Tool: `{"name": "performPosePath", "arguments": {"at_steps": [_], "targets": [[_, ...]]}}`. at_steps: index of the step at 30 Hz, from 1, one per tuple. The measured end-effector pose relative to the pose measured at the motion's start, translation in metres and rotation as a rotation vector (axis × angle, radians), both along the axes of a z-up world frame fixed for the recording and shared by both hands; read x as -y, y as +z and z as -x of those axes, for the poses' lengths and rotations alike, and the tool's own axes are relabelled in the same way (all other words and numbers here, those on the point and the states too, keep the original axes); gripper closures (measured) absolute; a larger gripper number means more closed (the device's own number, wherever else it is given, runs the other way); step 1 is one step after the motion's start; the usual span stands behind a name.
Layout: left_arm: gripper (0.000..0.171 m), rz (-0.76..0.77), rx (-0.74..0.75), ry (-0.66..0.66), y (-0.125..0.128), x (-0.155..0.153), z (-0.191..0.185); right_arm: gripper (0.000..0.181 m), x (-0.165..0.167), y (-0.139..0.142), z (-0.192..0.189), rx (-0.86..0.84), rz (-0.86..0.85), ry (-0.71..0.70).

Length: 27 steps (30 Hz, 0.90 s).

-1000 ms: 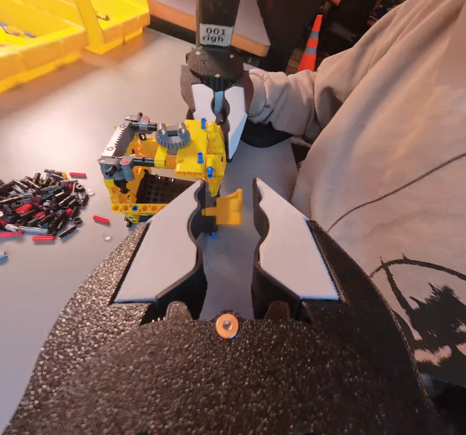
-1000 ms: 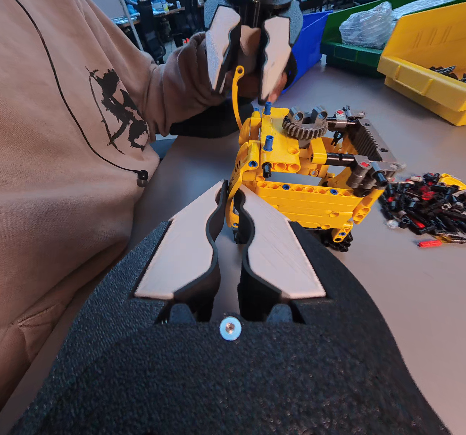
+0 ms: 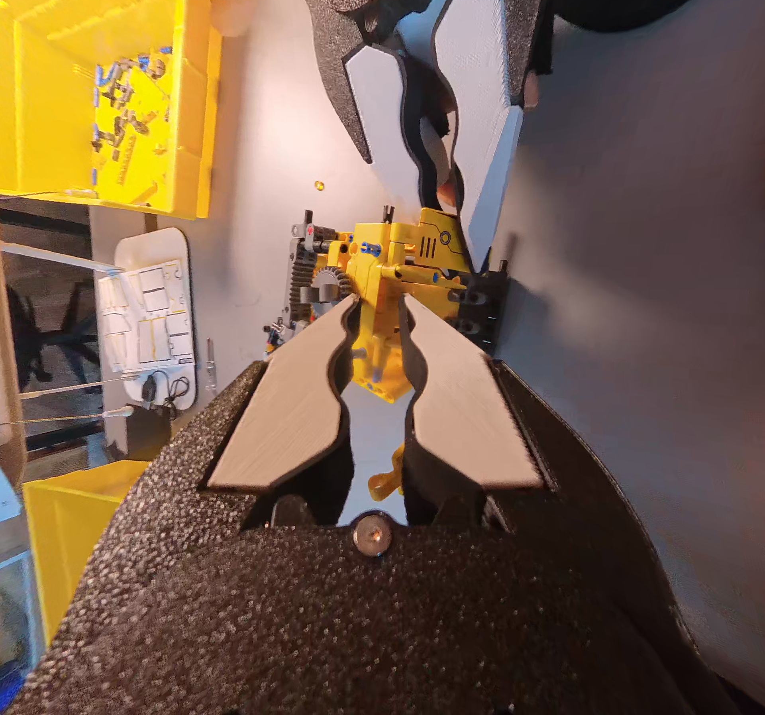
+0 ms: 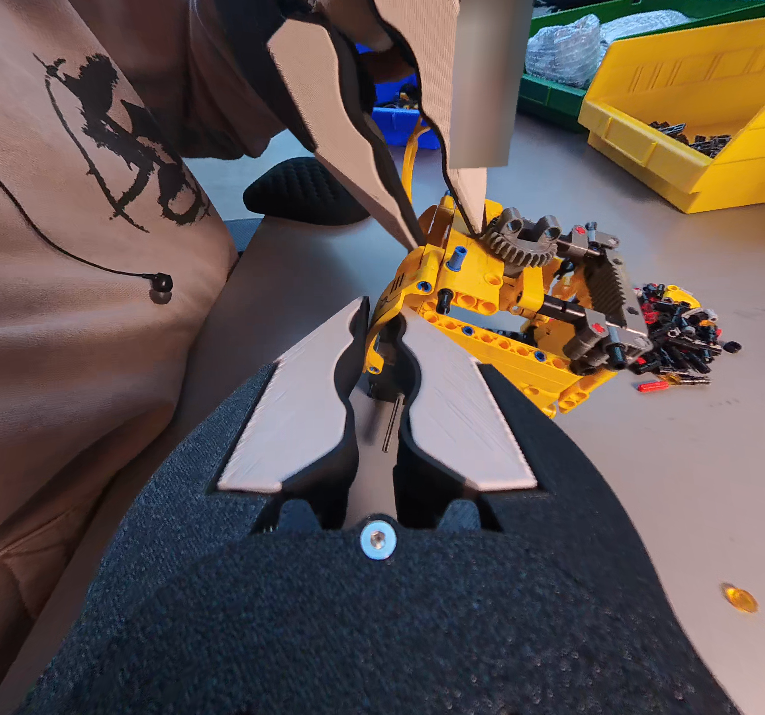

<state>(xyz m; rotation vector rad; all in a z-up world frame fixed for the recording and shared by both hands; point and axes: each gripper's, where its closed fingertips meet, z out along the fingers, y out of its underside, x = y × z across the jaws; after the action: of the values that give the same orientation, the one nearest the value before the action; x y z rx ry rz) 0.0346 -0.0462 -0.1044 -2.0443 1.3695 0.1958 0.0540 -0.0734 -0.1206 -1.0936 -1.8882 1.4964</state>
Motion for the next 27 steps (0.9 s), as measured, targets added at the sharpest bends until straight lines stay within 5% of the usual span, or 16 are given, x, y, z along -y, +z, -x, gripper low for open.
{"name": "performPosePath", "arguments": {"at_steps": [13,18,27], "targets": [[0.15,-0.248,-0.116,0.012,-0.015,-0.006,0.016,0.168,-0.004,-0.007,0.003,0.041,-0.014,-0.03],[0.171,-0.338,-0.083,0.016,-0.007,-0.007,0.017,0.167,-0.01,-0.009,0.004,0.064,-0.028,-0.064],[0.171,-0.366,-0.068,0.026,-0.006,-0.004,0.021,0.165,-0.015,0.001,0.003,0.044,0.001,-0.107]]}}
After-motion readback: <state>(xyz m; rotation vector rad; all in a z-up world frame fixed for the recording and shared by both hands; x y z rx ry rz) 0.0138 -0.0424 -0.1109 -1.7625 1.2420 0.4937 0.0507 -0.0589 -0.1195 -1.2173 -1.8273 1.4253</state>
